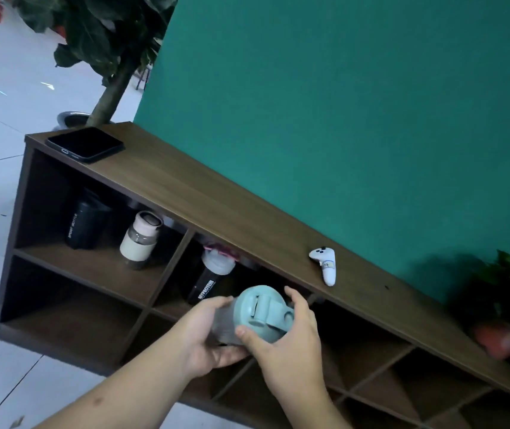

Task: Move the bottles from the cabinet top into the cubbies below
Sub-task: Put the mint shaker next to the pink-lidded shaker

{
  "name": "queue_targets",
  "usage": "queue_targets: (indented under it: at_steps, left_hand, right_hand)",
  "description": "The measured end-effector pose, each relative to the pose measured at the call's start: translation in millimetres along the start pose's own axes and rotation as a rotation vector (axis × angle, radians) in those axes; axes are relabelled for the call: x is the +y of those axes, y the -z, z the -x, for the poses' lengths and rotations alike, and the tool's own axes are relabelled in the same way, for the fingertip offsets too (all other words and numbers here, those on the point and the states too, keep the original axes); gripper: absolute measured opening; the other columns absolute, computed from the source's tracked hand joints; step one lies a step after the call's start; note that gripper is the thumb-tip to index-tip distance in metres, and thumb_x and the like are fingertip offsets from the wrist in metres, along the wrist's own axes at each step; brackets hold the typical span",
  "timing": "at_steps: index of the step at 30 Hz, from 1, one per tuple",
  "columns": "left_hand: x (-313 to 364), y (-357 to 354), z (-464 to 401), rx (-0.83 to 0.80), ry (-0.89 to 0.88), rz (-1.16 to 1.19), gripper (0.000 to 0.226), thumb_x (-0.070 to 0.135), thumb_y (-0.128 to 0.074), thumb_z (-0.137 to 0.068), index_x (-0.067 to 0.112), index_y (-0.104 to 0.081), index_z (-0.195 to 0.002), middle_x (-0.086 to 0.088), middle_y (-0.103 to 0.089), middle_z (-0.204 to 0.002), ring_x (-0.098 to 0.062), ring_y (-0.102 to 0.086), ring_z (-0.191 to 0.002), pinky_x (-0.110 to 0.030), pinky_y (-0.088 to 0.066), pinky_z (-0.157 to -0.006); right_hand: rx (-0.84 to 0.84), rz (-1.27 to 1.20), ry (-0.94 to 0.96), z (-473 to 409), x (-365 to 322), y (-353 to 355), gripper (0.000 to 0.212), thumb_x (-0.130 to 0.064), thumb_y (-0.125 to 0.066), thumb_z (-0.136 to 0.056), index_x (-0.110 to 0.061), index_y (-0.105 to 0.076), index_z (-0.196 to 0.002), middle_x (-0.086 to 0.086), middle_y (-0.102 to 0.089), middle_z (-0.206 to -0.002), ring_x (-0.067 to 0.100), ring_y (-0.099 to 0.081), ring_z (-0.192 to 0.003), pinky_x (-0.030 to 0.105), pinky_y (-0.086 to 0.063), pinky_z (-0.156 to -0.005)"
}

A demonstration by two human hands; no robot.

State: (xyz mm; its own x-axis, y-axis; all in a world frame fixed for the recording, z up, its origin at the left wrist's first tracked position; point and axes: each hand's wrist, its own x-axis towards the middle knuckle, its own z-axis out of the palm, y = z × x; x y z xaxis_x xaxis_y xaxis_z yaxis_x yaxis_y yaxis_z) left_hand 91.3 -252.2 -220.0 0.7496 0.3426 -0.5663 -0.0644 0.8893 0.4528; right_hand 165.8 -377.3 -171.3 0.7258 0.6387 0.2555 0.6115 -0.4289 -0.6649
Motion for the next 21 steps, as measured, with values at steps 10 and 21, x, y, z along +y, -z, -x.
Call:
queue_targets:
  at_steps: [10, 21]
  left_hand:
    - [-21.0, 13.9, -103.8, 0.143, -0.046, -0.190, 0.046, 0.049, -0.049, -0.106, 0.015, -0.074, -0.124, -0.006, -0.084, -0.078, -0.018, -0.077, -0.058, -0.032, -0.061, -0.052]
    - [-18.0, -11.6, -153.8, 0.062, -0.202, -0.355, 0.056, 0.050, -0.026, -0.111, 0.022, -0.072, -0.128, -0.006, -0.080, -0.122, -0.020, -0.071, -0.116, -0.038, -0.055, -0.097]
  right_hand:
    - [0.204, -0.504, -0.324, -24.9, 84.1, -106.5, 0.096, -0.011, -0.098, -0.061, -0.034, -0.046, -0.139, -0.011, -0.068, -0.123, -0.001, -0.068, -0.102, 0.018, -0.057, -0.085]
    - [0.260, -0.564, -0.390, -115.9, 132.4, -150.8, 0.090, -0.032, -0.092, -0.066, -0.039, -0.043, -0.140, -0.010, -0.068, -0.121, 0.014, -0.069, -0.109, 0.030, -0.061, -0.080]
